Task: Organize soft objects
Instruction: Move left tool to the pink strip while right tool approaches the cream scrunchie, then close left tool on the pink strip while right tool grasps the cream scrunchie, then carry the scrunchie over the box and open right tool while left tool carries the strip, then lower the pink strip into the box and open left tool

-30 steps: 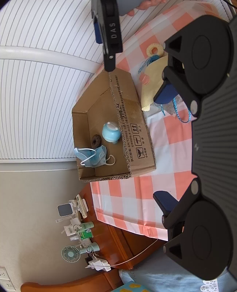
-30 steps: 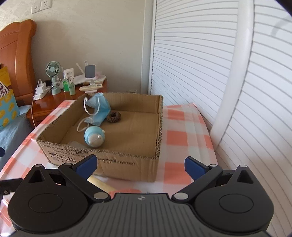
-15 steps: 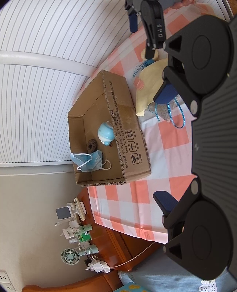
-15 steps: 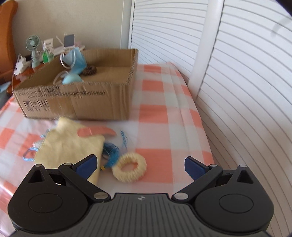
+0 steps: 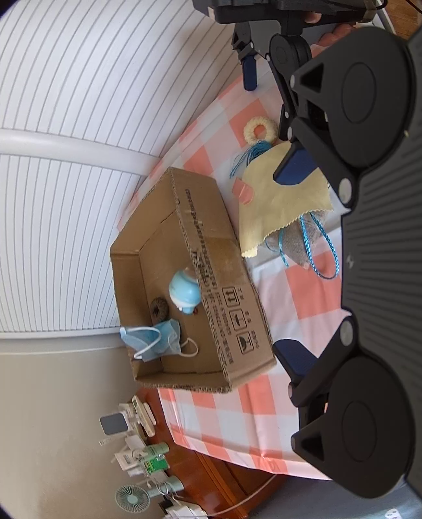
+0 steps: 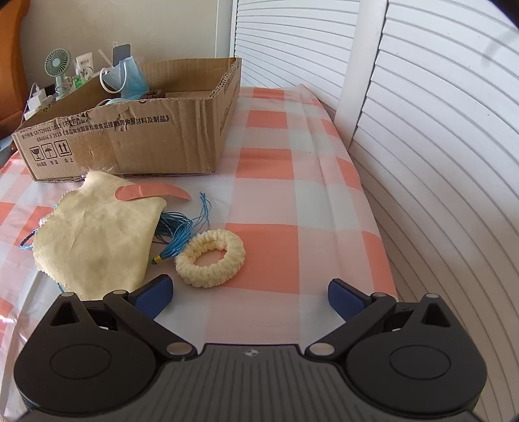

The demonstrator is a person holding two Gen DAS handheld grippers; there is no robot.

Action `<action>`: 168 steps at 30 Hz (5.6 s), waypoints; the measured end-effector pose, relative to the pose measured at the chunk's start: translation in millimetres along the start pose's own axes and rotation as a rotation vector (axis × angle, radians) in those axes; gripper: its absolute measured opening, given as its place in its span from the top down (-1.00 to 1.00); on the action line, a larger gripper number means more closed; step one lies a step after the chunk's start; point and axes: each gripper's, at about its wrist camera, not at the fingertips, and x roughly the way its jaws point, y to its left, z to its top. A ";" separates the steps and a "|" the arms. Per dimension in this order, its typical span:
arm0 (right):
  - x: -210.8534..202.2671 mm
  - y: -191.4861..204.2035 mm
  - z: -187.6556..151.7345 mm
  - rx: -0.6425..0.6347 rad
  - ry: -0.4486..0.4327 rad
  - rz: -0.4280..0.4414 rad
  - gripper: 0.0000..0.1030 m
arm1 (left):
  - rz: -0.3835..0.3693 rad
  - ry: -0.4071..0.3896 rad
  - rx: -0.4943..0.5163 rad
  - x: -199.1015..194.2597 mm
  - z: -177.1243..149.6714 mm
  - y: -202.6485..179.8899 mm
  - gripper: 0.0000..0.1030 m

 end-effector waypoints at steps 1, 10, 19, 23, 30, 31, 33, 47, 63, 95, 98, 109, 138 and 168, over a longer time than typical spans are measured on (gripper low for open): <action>-0.4 -0.5 -1.0 -0.002 -0.006 0.004 -1.00 | -0.004 0.004 0.009 2.9 0.9 -2.1 -0.96; -1.8 -4.2 -6.4 -0.016 -0.040 0.042 -1.00 | -0.094 0.038 0.166 35.2 18.1 -29.5 -0.96; -4.8 -4.4 -9.7 -0.050 -0.055 0.078 -1.00 | -0.206 0.060 0.285 69.4 31.9 -54.3 -0.88; -5.6 -3.3 -10.9 -0.068 -0.064 0.094 -1.00 | -0.215 0.068 0.318 81.9 37.2 -60.1 -0.45; -6.9 -4.0 -14.5 -0.078 -0.077 0.108 -1.00 | -0.249 0.116 0.316 103.6 41.1 -65.6 0.04; -7.2 -4.1 -14.8 -0.080 -0.078 0.110 -1.00 | -0.254 0.120 0.308 106.1 41.6 -65.7 0.05; -7.7 -4.3 -15.4 -0.082 -0.079 0.112 -1.00 | -0.261 0.125 0.292 110.8 42.5 -65.0 0.06; -8.4 -4.9 -16.1 -0.087 -0.083 0.120 -1.00 | -0.272 0.154 0.259 128.2 44.7 -61.9 0.63; -9.9 -4.1 -15.6 -0.088 -0.090 0.117 -0.99 | -0.285 0.117 0.238 96.7 39.9 -60.1 0.64; -42.2 -6.8 2.4 -0.137 -0.176 0.089 0.12 | -0.297 0.092 0.246 58.2 29.3 -50.8 0.64; -51.7 -7.2 5.4 -0.140 -0.189 0.099 0.12 | -0.294 0.080 0.247 49.8 30.0 -48.9 0.64; -71.9 7.2 31.8 -0.199 -0.248 0.129 0.12 | -0.262 0.026 0.250 23.2 35.1 -35.2 0.64; -12.5 48.8 117.2 -0.246 -0.291 0.151 -1.00 | -0.120 -0.063 0.194 35.7 105.0 26.8 0.64; -36.3 -2.6 60.3 -0.004 -0.203 0.101 -1.00 | -0.059 -0.050 0.189 88.4 149.6 -0.8 -0.91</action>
